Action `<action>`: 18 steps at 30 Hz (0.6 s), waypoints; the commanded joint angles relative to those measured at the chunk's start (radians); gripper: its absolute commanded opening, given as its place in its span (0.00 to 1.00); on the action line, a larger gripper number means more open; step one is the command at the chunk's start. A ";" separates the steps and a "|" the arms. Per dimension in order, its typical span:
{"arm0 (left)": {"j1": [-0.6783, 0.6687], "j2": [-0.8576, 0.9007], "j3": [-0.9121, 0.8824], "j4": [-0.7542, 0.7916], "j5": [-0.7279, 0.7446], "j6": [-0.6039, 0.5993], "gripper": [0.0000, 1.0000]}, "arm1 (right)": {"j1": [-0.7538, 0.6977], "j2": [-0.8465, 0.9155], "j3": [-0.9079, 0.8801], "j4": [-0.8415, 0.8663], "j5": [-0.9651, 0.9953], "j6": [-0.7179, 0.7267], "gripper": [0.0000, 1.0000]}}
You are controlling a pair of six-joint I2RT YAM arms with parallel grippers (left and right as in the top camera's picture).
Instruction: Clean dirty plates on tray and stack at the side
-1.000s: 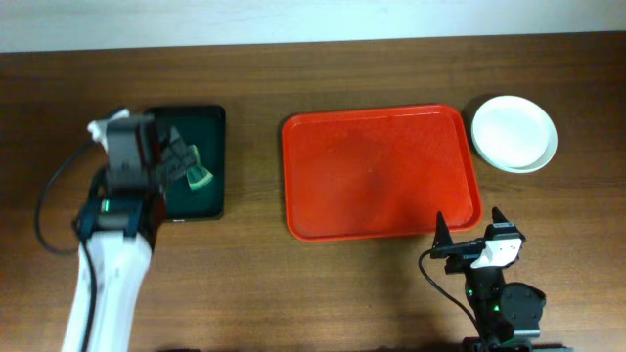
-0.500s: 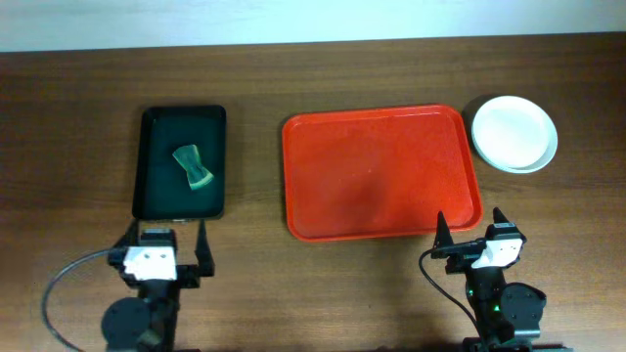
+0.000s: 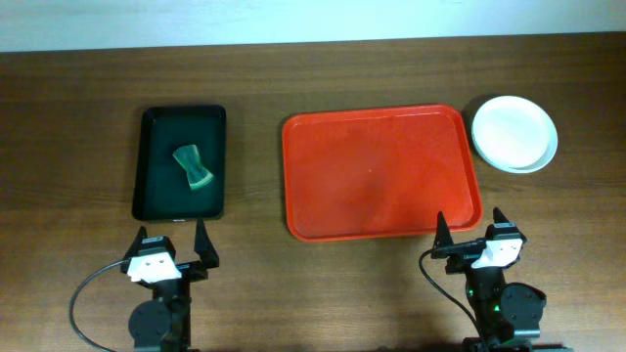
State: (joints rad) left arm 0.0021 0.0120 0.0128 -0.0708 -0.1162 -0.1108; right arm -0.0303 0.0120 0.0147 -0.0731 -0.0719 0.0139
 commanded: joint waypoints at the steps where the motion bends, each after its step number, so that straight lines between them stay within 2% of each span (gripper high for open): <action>1: 0.001 -0.007 -0.003 -0.009 0.023 0.086 0.99 | -0.005 -0.008 -0.009 0.000 0.005 -0.006 0.98; 6: 0.000 -0.007 -0.003 -0.010 0.031 0.090 0.99 | -0.005 -0.008 -0.009 0.000 0.005 -0.006 0.98; 9: 0.000 -0.007 -0.003 -0.016 0.102 0.089 0.99 | -0.005 -0.008 -0.009 0.000 0.005 -0.006 0.98; 18: 0.000 -0.007 -0.003 -0.016 0.120 0.090 0.99 | -0.005 -0.008 -0.009 0.000 0.005 -0.007 0.99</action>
State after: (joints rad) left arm 0.0021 0.0120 0.0128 -0.0795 -0.0170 -0.0414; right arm -0.0303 0.0120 0.0147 -0.0731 -0.0719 0.0139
